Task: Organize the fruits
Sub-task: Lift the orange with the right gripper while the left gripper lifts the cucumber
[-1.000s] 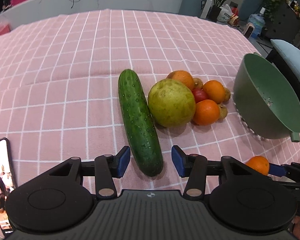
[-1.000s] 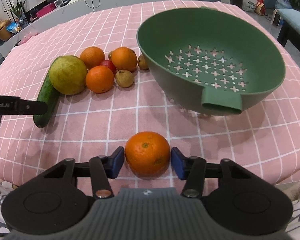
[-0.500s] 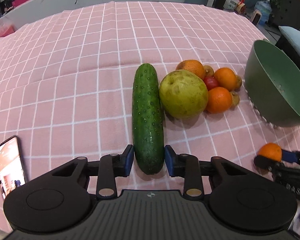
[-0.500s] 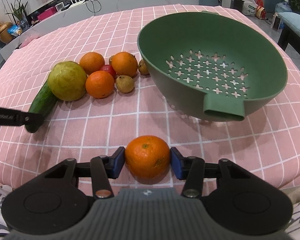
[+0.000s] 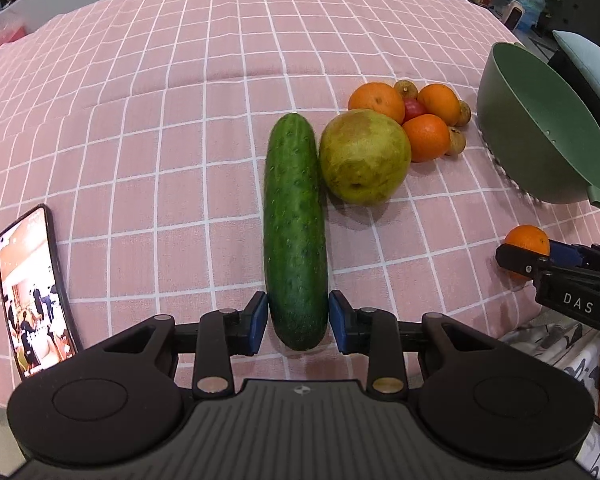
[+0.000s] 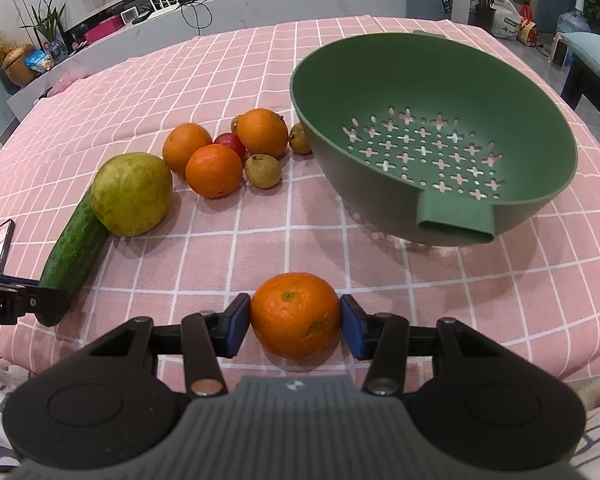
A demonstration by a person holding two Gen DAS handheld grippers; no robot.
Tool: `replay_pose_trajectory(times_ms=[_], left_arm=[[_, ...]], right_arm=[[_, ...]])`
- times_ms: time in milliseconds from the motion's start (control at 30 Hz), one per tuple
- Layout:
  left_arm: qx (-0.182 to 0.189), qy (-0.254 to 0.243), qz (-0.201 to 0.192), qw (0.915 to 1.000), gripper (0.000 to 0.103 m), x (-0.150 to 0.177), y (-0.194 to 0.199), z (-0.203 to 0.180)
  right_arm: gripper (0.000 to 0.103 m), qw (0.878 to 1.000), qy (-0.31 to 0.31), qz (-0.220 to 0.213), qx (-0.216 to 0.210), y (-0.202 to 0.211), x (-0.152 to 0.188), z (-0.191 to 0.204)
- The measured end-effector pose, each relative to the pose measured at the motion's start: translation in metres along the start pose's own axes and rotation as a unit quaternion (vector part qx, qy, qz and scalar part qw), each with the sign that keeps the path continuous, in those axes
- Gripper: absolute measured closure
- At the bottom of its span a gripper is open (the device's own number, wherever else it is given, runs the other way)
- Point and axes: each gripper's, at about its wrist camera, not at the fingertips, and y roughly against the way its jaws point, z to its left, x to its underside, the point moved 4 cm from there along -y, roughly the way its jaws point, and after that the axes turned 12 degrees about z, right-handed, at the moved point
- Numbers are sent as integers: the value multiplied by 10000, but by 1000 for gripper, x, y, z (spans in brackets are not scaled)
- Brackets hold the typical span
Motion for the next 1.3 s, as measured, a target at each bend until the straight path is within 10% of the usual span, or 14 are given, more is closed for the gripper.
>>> replay_pose_trajectory(times_ms=[433, 1300], left_arm=[[174, 146, -323, 9992, 50, -36, -9, 7], [-3, 408, -651, 9970, 62, -34, 5, 14]], right_arm=[[58, 9997, -31, -60, -218, 1, -3, 1], [58, 9993, 152, -179, -291, 0, -10, 12]])
